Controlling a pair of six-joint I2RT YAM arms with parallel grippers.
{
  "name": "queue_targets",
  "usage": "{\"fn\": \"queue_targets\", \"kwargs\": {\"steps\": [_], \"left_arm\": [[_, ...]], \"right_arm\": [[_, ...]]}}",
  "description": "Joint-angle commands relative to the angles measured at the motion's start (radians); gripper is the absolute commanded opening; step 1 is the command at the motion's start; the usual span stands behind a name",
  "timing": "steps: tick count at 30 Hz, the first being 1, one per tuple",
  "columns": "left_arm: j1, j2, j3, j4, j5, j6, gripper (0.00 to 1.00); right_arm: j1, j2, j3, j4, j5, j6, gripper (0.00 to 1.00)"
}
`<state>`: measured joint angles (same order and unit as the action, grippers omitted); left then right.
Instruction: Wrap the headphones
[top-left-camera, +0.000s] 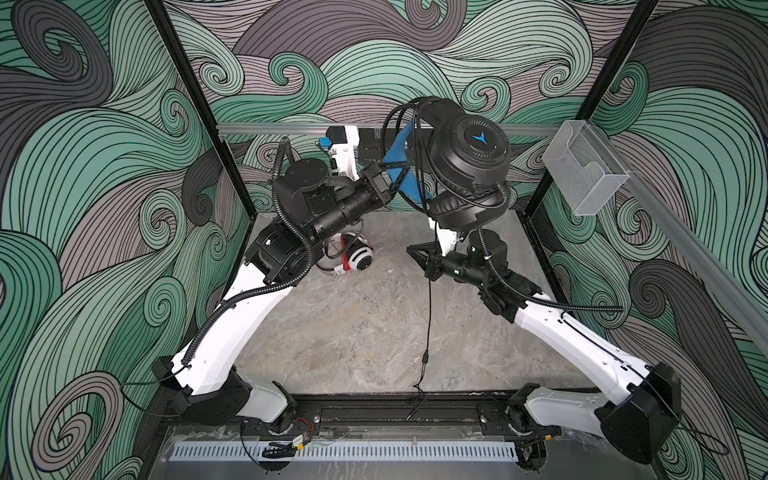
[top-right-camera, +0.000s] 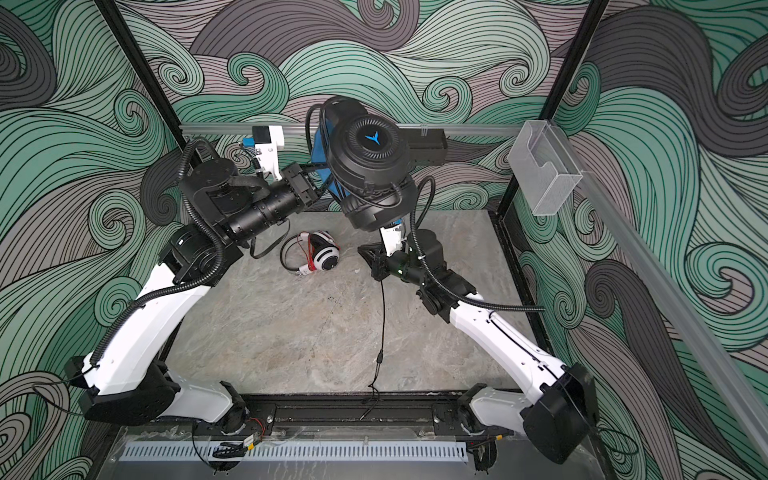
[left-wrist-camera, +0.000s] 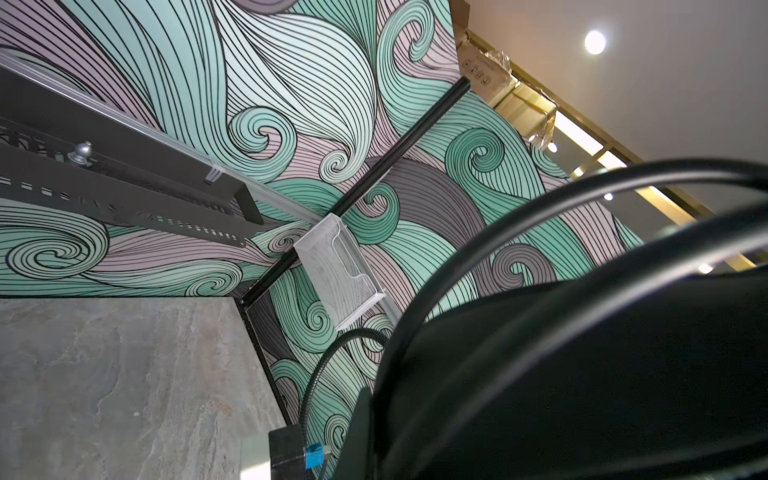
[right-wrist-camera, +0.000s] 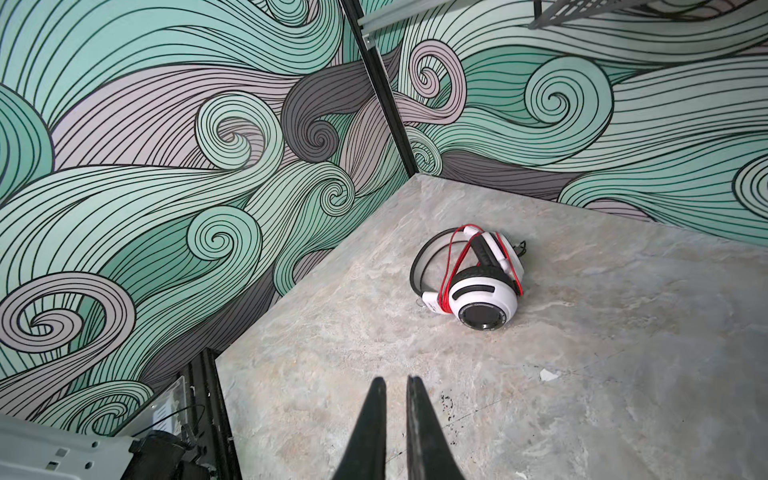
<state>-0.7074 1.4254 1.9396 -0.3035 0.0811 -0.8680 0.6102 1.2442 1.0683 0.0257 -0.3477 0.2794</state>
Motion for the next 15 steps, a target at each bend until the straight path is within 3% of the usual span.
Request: {"fn": "queue_targets", "kwargs": {"steps": [1, 6, 15], "left_arm": [[0.008, -0.034, -0.025, 0.118, -0.152, -0.069, 0.00], [0.016, -0.028, -0.012, 0.113, -0.264, -0.069, 0.00], [0.055, -0.010, -0.012, 0.049, -0.445, -0.061, 0.00]], "right_arm": [[0.024, -0.003, -0.008, -0.005, 0.031, 0.013, 0.10], [0.050, 0.009, -0.008, -0.067, 0.073, 0.017, 0.00], [0.093, 0.026, 0.035, -0.195, 0.139, -0.036, 0.00]]}}
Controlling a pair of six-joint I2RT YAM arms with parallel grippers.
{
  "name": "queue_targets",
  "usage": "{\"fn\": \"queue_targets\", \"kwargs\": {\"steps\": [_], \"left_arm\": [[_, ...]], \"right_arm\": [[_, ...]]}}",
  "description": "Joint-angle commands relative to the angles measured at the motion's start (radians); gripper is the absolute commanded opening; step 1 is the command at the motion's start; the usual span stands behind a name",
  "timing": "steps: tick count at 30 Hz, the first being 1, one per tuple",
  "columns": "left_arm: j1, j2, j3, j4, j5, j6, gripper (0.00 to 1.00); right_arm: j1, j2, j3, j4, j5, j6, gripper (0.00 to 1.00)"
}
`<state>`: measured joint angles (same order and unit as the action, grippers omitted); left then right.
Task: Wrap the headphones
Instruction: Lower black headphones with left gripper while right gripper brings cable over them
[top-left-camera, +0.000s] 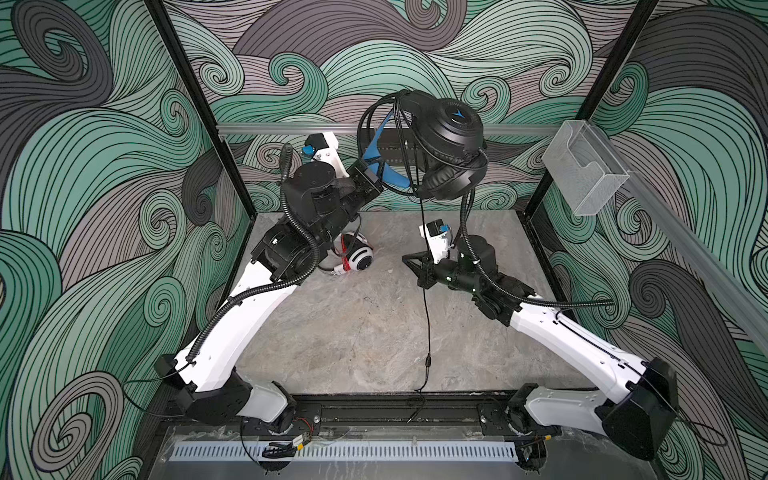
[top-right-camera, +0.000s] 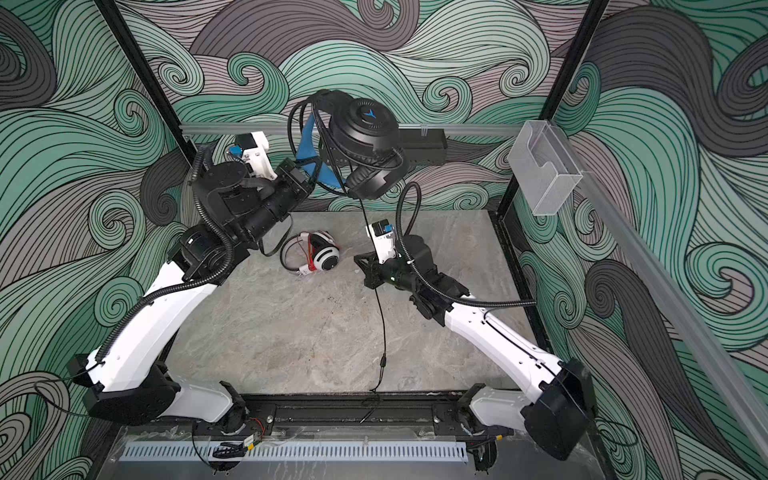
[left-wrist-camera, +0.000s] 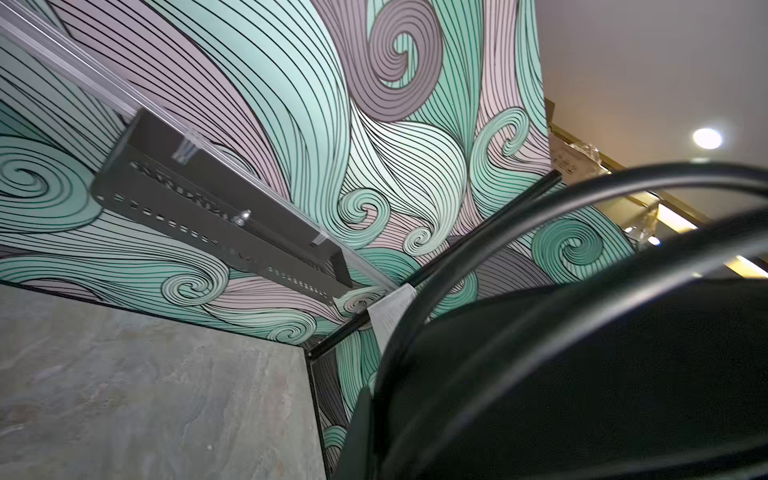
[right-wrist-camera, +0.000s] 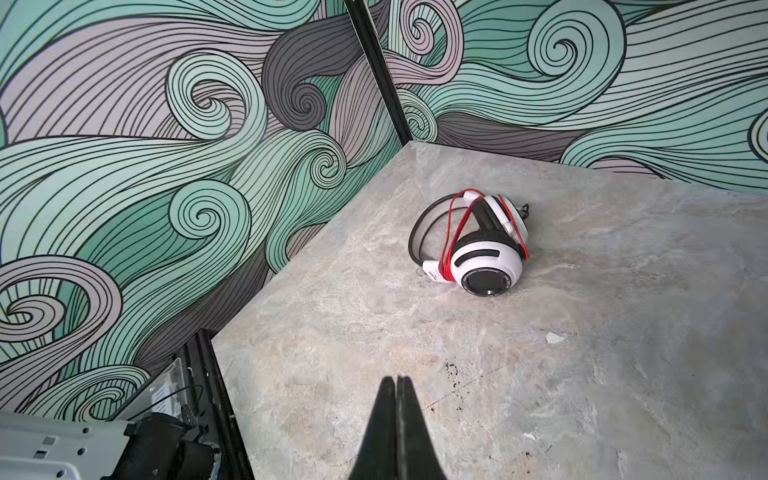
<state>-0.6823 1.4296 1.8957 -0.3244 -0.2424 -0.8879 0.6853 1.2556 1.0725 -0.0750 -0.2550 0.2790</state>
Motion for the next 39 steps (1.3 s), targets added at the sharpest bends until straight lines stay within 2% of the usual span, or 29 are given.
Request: {"fn": "queue_targets", "kwargs": {"steps": [1, 15, 22, 28, 33, 39], "left_arm": [[0.039, -0.014, 0.025, 0.075, -0.131, -0.044, 0.00], [0.113, 0.088, 0.035, 0.008, -0.248, 0.073, 0.00], [0.113, 0.135, -0.004, -0.075, -0.384, 0.275, 0.00], [0.112, 0.112, -0.177, -0.038, -0.497, 0.452, 0.00], [0.109, 0.108, -0.227, -0.078, -0.486, 0.539, 0.00], [0.073, 0.084, -0.294, -0.145, -0.402, 0.669, 0.00]], "right_arm": [[0.024, 0.018, 0.038, -0.109, 0.053, -0.045, 0.00], [0.170, 0.044, 0.133, -0.204, 0.083, -0.171, 0.00], [0.252, 0.084, 0.259, -0.360, 0.163, -0.272, 0.00], [0.278, 0.119, 0.394, -0.529, 0.241, -0.320, 0.00], [0.298, 0.120, 0.462, -0.623, 0.326, -0.386, 0.00], [0.299, 0.119, 0.580, -0.732, 0.519, -0.541, 0.00]]}}
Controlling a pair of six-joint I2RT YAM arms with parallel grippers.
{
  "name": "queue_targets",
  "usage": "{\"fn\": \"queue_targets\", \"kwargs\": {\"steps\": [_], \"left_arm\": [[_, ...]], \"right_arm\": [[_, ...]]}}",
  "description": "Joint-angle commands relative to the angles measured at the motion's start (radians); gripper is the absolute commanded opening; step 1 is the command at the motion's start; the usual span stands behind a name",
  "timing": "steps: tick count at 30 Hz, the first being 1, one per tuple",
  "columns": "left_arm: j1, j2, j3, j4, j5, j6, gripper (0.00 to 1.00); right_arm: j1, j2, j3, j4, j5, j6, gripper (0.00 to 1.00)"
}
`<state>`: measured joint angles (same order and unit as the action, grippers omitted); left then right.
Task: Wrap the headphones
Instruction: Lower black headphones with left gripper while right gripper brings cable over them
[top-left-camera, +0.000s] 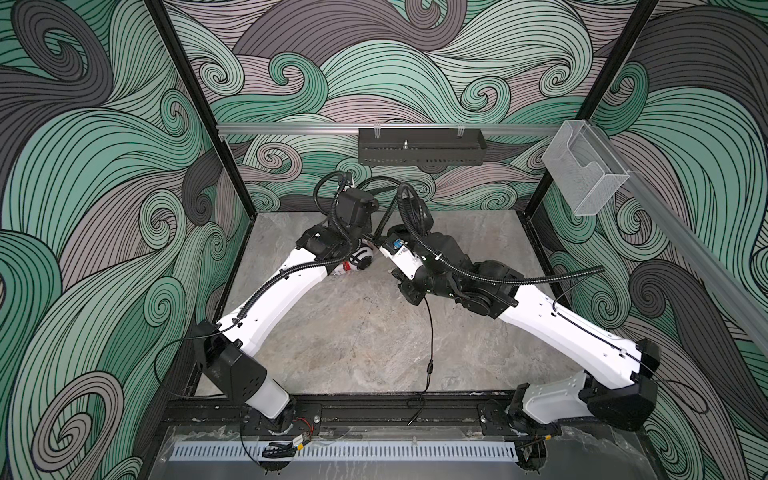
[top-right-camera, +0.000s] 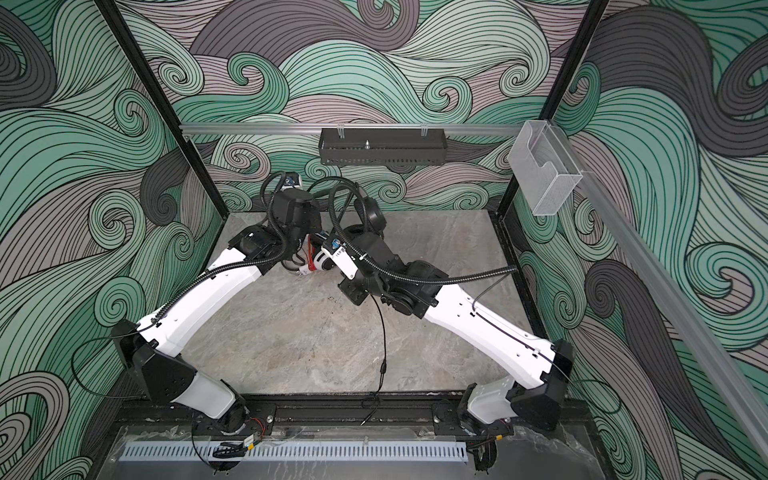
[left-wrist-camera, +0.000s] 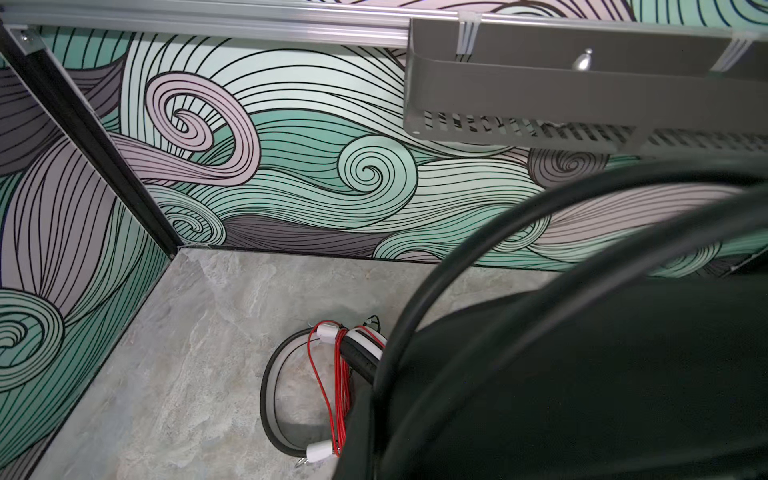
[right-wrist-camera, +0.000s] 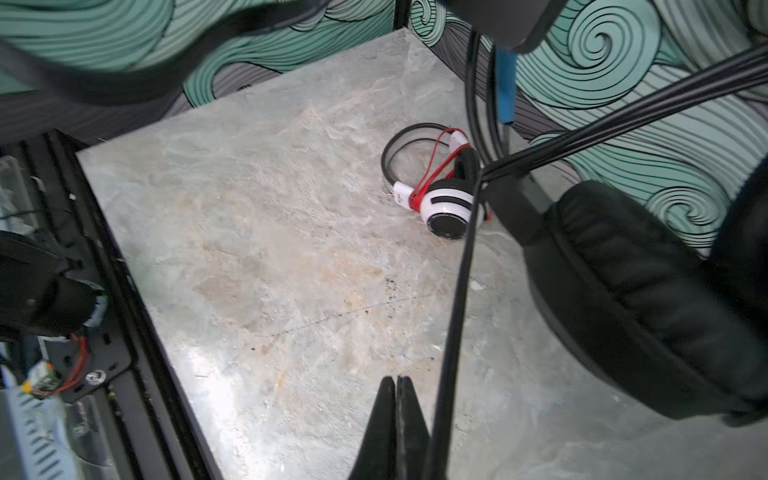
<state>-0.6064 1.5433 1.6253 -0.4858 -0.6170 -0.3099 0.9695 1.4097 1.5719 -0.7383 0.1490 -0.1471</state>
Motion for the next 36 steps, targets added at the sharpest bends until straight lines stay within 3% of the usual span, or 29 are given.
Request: {"fn": "queue_targets", "kwargs": {"steps": [1, 13, 17, 21, 25, 32, 36], "left_arm": [[-0.009, -0.041, -0.041, 0.005, -0.020, 0.106, 0.00], [-0.041, -0.199, -0.174, -0.145, 0.096, 0.238, 0.00], [-0.045, -0.217, -0.176, -0.196, 0.196, 0.272, 0.00], [-0.046, -0.233, -0.176, -0.241, 0.246, 0.284, 0.00], [-0.047, -0.261, -0.195, -0.241, 0.307, 0.302, 0.00], [-0.048, -0.333, -0.239, -0.213, 0.425, 0.338, 0.00], [-0.049, -0.344, -0.241, -0.224, 0.439, 0.344, 0.00]], "right_arm": [[0.014, -0.035, 0.095, -0.079, 0.143, -0.139, 0.00], [0.048, -0.017, 0.145, -0.114, 0.376, -0.384, 0.01], [0.119, -0.029, 0.117, -0.001, 0.541, -0.512, 0.00], [0.189, -0.051, 0.077, 0.130, 0.619, -0.648, 0.00], [0.197, -0.035, 0.115, 0.122, 0.624, -0.639, 0.00], [0.191, -0.052, 0.101, 0.125, 0.602, -0.607, 0.10], [0.177, -0.060, 0.085, 0.125, 0.609, -0.592, 0.11]]}}
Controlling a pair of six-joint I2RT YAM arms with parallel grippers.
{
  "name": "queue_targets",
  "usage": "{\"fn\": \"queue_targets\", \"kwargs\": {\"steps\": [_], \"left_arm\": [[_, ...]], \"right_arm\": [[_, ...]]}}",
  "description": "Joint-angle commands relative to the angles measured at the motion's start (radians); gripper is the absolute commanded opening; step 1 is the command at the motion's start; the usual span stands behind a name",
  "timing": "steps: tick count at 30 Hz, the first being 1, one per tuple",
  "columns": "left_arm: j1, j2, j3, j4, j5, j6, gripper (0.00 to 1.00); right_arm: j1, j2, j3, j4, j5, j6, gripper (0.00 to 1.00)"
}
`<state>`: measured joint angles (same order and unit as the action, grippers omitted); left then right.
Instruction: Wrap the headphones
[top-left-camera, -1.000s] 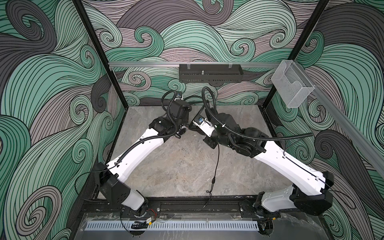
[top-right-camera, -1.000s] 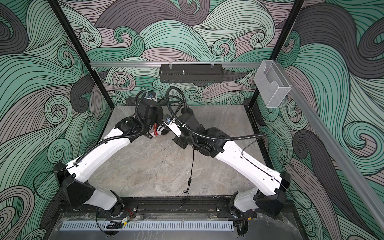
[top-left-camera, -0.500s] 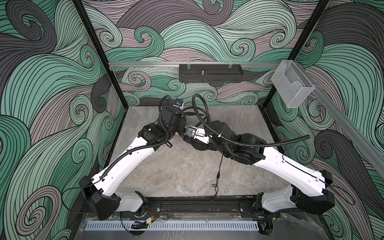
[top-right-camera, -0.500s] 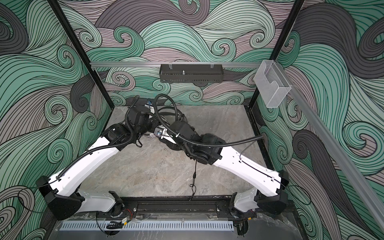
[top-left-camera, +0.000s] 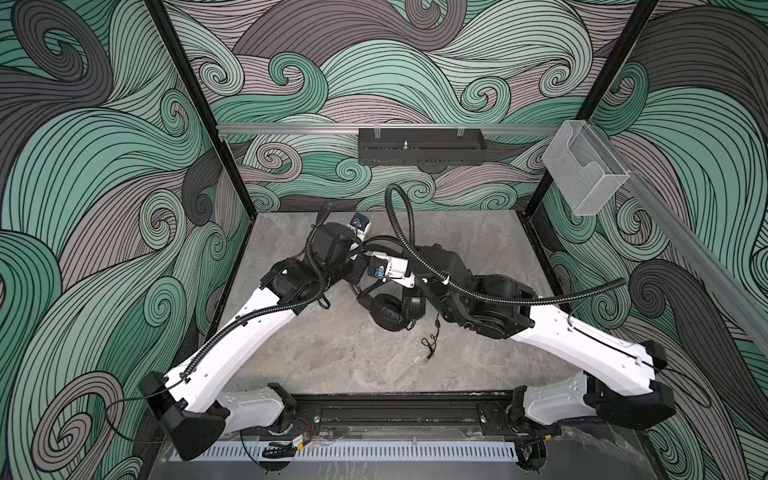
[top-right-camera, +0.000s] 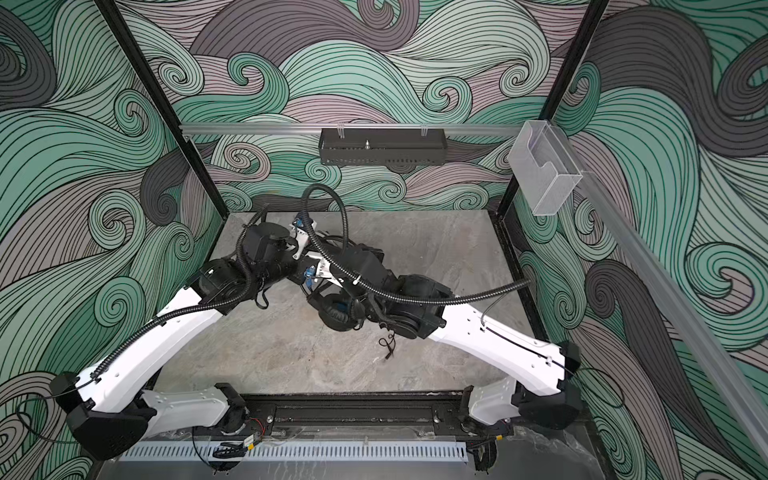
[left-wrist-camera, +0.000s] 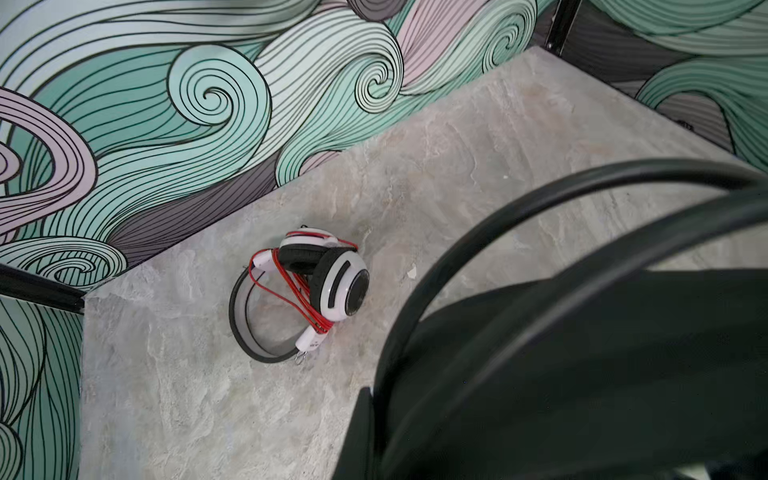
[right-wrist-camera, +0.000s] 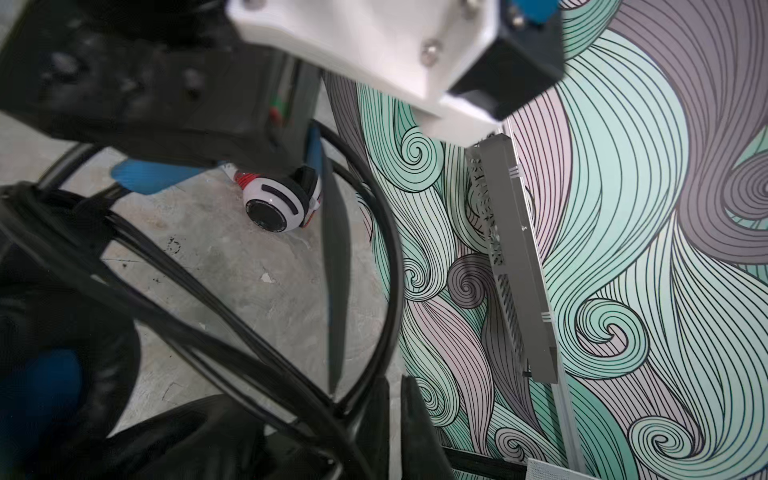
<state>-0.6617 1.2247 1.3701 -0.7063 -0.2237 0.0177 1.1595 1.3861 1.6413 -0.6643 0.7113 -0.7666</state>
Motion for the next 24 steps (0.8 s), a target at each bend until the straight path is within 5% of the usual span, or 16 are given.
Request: {"fn": "queue_targets", "kwargs": {"steps": [1, 9, 24], "left_arm": [[0.007, -0.028, 0.015, -0.007, 0.045, 0.013, 0.00], [0.008, -0.047, 0.037, -0.008, 0.054, 0.011, 0.00], [0.008, -0.057, 0.124, 0.008, 0.181, -0.030, 0.00]], "right_arm": [[-0.017, -0.042, 0.011, 0.052, 0.045, 0.031, 0.11], [-0.101, -0.096, -0.068, 0.043, 0.008, 0.111, 0.07], [-0.299, -0.238, -0.257, 0.102, -0.318, 0.364, 0.10]]}}
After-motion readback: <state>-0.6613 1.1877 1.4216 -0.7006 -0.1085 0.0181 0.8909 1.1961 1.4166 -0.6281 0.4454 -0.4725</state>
